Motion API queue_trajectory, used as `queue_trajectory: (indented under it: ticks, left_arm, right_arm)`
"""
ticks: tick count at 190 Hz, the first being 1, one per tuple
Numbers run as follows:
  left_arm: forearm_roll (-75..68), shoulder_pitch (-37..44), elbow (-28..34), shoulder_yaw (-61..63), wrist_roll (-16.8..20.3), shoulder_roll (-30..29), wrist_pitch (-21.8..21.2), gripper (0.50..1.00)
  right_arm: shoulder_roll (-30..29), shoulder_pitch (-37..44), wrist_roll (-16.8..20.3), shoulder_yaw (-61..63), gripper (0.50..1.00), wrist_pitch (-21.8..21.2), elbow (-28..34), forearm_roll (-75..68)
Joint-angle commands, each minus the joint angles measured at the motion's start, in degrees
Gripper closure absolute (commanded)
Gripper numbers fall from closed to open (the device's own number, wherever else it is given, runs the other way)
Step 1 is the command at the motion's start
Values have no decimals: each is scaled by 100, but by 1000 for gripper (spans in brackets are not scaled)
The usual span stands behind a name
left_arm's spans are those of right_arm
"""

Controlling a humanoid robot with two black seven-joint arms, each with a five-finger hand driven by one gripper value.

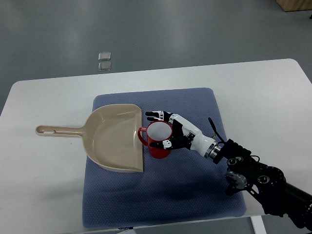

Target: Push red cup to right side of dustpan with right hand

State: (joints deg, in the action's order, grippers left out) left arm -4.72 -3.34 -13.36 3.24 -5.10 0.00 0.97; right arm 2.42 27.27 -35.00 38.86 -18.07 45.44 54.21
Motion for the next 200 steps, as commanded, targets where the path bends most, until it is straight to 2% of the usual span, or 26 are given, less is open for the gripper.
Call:
queue_trajectory:
  ticks: [1,61,101,115,138,149,157,176,191,200]
  left_arm:
    - [6,0,0,1,0,0,0,500]
    - [-2,0,0,-8,0,0,0,500]
    - [6,0,0,-8,0,0,0,500]
    - [6,0,0,-8,0,0,0,500]
    - [6,0,0,1,0,0,0,500]
    - [-2,0,0,10,0,0,0,500]
    - [-2,0,0,10,0,0,0,500]
    - [-2,0,0,10,0,0,0,500]
    - [-2,0,0,10,0,0,0,500]
    - [-2,0,0,10,0,0,0,500]
  right_arm:
    - [101,-2,0,16,568,-82,71,-7]
    - [566,24,0,16,568,-153,571,-649]
    - [655,139,0,561,568,-162,536,-1343]
    - [602,156,714,1071,566,-65,352,-2029]
    - [646,472,2277,1668,564,-91,-131,-3767]
    - [698,604,2735,1660,564,-91,-342,-4462]
    - [777,675,2885,1651,564,-82,-483,-4840]
    - [848,657,2867,1704,564,-241,-527,-5034]
    - [857,640,2744,1712,564,-715,-544,-5008]
    - [865,666,2656,1730,564,-847,-597,-4990]
